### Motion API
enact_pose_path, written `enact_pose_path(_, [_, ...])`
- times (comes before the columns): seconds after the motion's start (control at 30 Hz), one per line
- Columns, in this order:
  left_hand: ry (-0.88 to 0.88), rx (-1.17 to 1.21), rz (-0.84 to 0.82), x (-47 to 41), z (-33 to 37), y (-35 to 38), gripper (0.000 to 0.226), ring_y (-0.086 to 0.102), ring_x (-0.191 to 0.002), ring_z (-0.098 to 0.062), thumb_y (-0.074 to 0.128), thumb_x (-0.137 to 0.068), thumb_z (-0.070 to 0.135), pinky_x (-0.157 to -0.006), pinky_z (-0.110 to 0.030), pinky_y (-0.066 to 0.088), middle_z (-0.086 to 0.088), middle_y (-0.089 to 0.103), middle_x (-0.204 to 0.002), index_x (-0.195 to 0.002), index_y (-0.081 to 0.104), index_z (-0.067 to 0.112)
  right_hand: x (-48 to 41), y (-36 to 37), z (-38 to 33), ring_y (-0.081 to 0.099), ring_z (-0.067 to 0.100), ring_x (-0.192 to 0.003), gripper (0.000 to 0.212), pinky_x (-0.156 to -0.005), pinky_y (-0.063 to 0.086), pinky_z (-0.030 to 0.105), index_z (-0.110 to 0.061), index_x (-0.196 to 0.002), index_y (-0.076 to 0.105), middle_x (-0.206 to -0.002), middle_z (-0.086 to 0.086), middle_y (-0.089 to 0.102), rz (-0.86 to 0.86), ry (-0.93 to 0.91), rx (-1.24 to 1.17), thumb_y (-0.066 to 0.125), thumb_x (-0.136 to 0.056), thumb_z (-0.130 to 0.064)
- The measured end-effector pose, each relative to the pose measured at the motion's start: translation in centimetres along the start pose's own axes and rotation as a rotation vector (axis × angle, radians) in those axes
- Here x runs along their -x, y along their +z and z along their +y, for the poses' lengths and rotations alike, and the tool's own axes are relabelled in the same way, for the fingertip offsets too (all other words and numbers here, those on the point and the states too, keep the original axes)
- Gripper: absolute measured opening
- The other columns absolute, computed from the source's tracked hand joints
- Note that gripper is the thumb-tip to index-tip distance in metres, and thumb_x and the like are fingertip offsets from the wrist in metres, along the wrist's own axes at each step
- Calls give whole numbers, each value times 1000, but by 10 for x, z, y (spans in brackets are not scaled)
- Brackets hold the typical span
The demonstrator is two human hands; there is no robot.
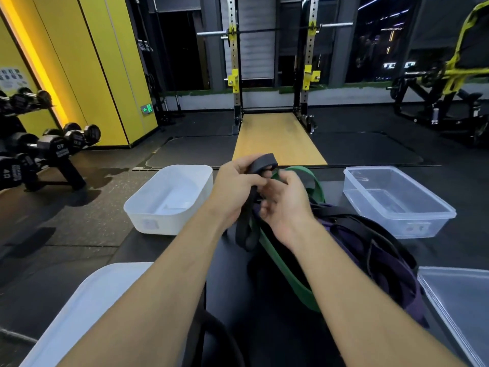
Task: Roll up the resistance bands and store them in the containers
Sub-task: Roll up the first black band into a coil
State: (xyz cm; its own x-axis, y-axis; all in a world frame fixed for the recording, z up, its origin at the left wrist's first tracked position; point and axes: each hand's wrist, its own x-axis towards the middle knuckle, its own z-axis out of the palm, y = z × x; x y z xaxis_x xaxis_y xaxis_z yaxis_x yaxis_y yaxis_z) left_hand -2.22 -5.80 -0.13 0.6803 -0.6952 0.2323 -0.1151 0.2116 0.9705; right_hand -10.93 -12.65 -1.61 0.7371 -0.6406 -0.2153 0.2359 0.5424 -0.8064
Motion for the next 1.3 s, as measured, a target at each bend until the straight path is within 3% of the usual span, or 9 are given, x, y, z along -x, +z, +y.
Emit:
enact_pose_path(0.1, [17,-22,-35,5,-17,-15,57,70,-105,-30,55,-79,-26,-101,-43,54,-12,75,-110,-120,73,9,-24,8,-15,27,9,-46,44,-39,23,20,-14,-87,65,-61,-3,48,-27,34,116,55,-101,-54])
enact_pose_path(0.27, [-49,-54,65,4,-35,-33,51,68,-104,-33,62,-68,-16,-93,-49,52,-12,71,-112,-106,65,17,-53,32,-1,36,8,-37,10,-36,28,21,-6,-105,69,-67,3,54,49,-102,247,66,-96,-8])
enact_pose_path(0.43, [-118,138,195,-2,-45,-38,57,64,-102,-28,69,-64,13,-89,-43,53,-14,58,-116,-118,50,17,-78,38,17,53,9,-62,29,-58,49,23,-14,-124,72,-105,2,73,85,-264,225,69,-96,-6])
enact_pose_path(0.6, [-137,-27,182,-16,-57,-53,67,63,-128,-23,68,-70,13,-111,-48,49,-4,66,-135,-136,58,20,-94,46,3,70,21,-93,48,-85,59,28,2,-143,51,-112,12,66,6,-262,134,66,-97,0])
enact_pose_path(0.7, [-221,-203,119,-17,-53,-51,61,54,-135,-17,68,-86,10,-119,-45,41,-1,59,-145,-145,57,19,-96,39,9,65,32,-107,53,-95,55,41,13,-141,44,-131,30,59,109,-276,476,65,-93,4])
enact_pose_path(0.8, [-255,-305,135,-12,-52,-50,53,50,-138,-19,57,-97,-1,-120,-42,39,-4,55,-148,-149,52,11,-86,25,25,68,26,-95,26,-92,58,38,-1,-112,69,-94,7,68,130,-266,567,60,-91,11])
enact_pose_path(0.93, [-238,-306,84,5,-52,-48,41,65,-120,-20,56,-94,-6,-108,-37,51,-6,72,-127,-130,68,10,-70,16,43,75,26,-92,23,-93,60,48,-30,-73,75,-89,3,78,70,-231,714,71,-80,-8])
enact_pose_path(1.07, [-232,-310,66,31,-49,-49,38,67,-91,-7,55,-95,-2,-82,-22,51,-1,76,-116,-127,70,13,-47,11,51,73,24,-94,24,-93,59,48,-34,-78,72,-93,-2,77,32,-251,802,72,-86,-12])
enact_pose_path(1.3, [-234,-465,100,94,-40,-57,42,65,-113,-12,64,-94,3,-99,-27,50,2,70,-123,-134,64,15,32,-4,60,69,17,-61,22,-73,64,45,-26,-84,73,-73,0,75,-150,-266,1058,63,-97,-11])
